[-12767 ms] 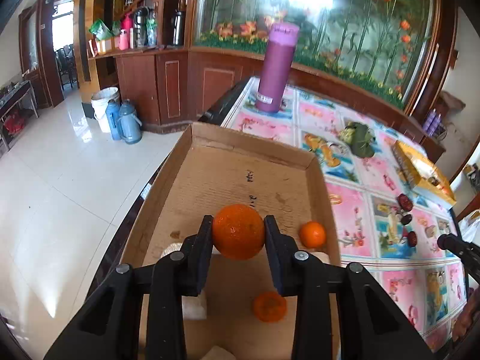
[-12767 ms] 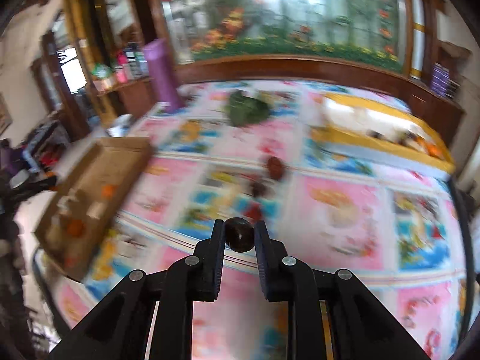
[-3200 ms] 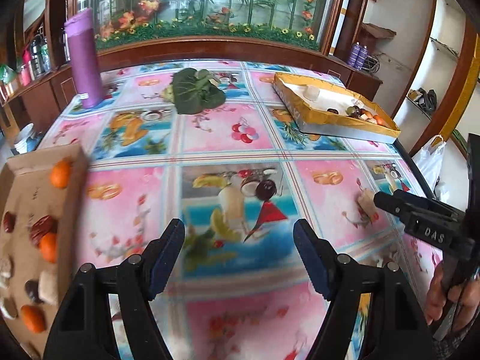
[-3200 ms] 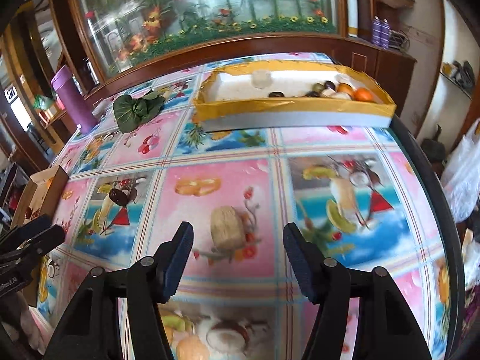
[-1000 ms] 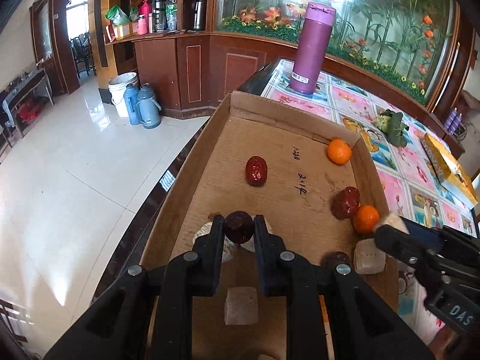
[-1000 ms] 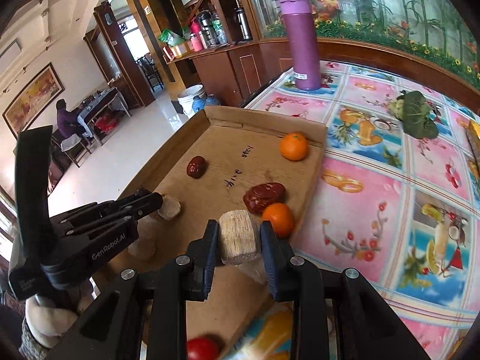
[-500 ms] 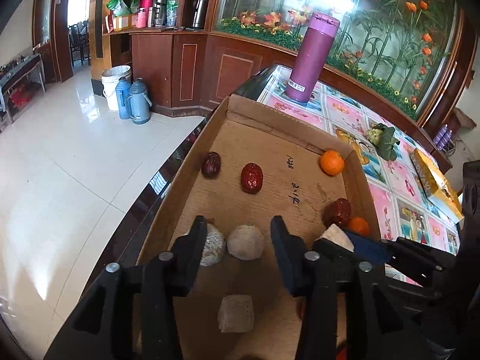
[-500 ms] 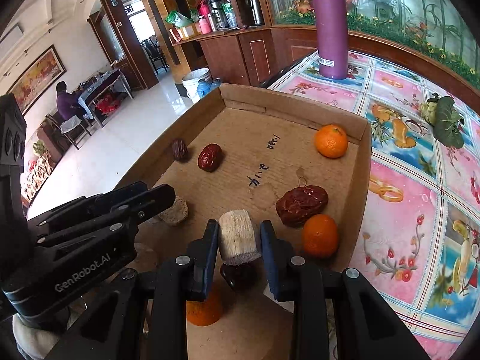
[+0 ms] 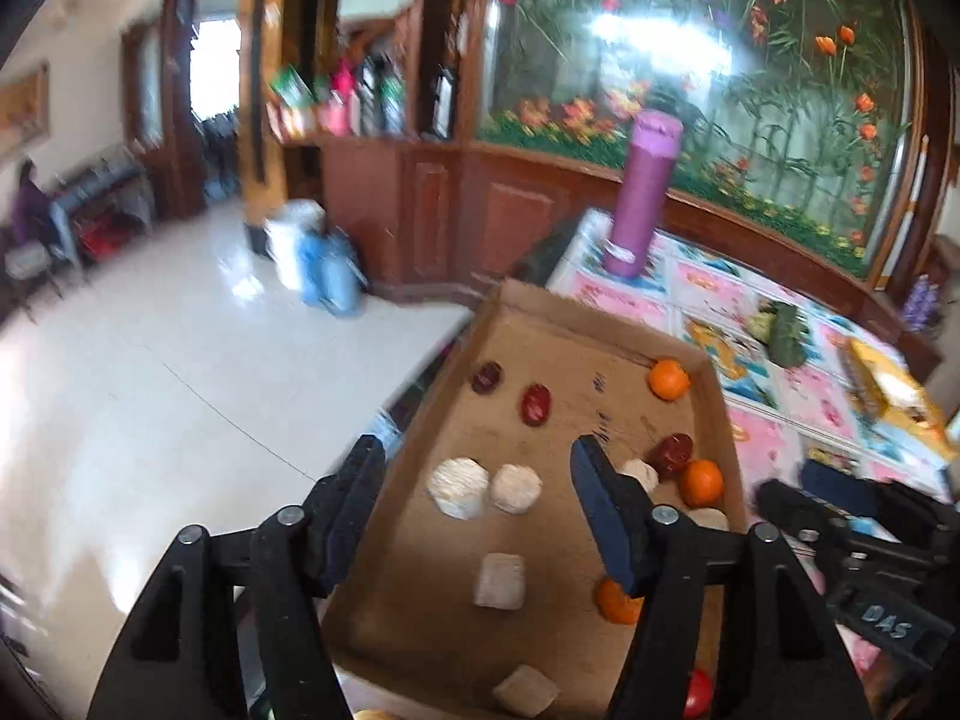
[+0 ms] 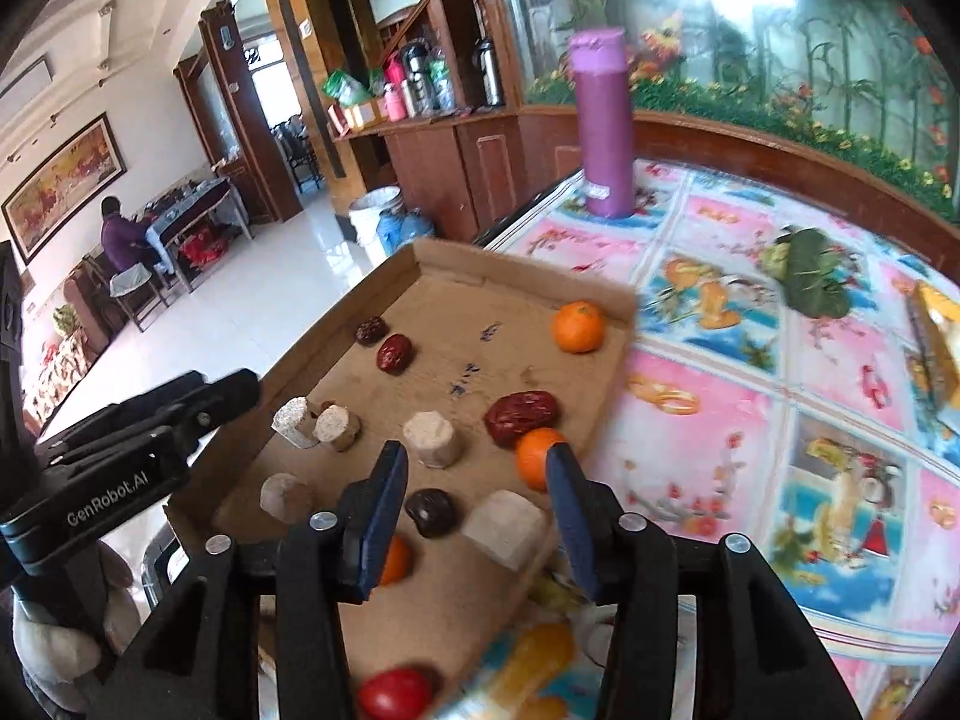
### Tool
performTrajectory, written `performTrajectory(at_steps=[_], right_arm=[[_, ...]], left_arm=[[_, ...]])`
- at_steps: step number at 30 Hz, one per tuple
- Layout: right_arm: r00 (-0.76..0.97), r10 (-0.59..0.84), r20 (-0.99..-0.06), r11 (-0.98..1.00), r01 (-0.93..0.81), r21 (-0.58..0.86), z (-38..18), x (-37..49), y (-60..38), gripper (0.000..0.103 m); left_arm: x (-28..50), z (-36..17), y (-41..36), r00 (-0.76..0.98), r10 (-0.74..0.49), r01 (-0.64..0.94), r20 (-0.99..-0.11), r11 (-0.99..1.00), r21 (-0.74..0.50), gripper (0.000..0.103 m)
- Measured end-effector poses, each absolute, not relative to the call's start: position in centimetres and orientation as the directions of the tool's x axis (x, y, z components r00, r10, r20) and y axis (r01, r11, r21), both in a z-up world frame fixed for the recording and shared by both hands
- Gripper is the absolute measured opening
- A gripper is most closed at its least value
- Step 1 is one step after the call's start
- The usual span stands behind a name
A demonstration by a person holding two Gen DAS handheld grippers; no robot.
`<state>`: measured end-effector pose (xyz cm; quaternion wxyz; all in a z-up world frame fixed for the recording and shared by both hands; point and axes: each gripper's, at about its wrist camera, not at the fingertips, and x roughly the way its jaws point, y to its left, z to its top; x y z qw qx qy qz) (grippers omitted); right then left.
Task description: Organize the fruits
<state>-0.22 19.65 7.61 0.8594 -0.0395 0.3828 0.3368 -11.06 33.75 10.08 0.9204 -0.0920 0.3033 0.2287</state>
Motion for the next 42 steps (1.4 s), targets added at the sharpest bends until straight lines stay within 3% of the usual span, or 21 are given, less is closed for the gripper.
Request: performTrajectory(at_steps=[2, 4, 8, 14, 20, 30, 42], right_arm=[[0.522, 0.532, -0.666, 0.791, -0.588, 0.171, 8.3, -1.1, 17.9, 0.057], [0.56, 0.517, -0.647, 0.811, -0.563, 0.16, 8.8, -1.9, 15.9, 0.059], [0.618, 0.486, -0.618, 0.846, -0.509, 0.157, 9.2, -3.5, 12.0, 0.061], [0.655, 0.471, -0.591, 0.87, -0.454, 0.19, 9.4, -5.3, 7.6, 0.067], [0.689, 0.438, -0.577, 0.89, -0.42, 0.174, 8.9, -6.9, 5.6, 0.078], [0.675, 0.412, -0.611, 0.904, -0.385, 0.185, 7.2, -6.9, 4.2, 0.078], [0.664, 0.389, -0.638, 0.907, -0.397, 0.14, 6.4, -6.7, 5.9, 0.079]], left_arm=[[-12.2, 11.4, 31.6, 0.711, 0.476, -0.533, -0.518, 0.845, 0.045, 0.081], [-13.8, 12.9, 29.3, 0.711, 0.565, -0.594, -0.418, 0.801, 0.071, 0.103], [-16.4, 15.0, 25.6, 0.747, 0.61, -0.625, -0.265, 0.78, 0.033, 0.103], [-17.2, 15.7, 21.6, 0.788, 0.579, -0.588, -0.209, 0.809, 0.025, 0.103], [-15.7, 14.1, 18.8, 0.757, 0.59, -0.582, -0.281, 0.804, 0.118, 0.103], [-13.1, 10.5, 18.1, 0.709, 0.51, -0.514, -0.487, 0.847, 0.138, 0.103], [-12.2, 8.5, 19.2, 0.698, 0.437, -0.464, -0.568, 0.879, 0.107, 0.103]])
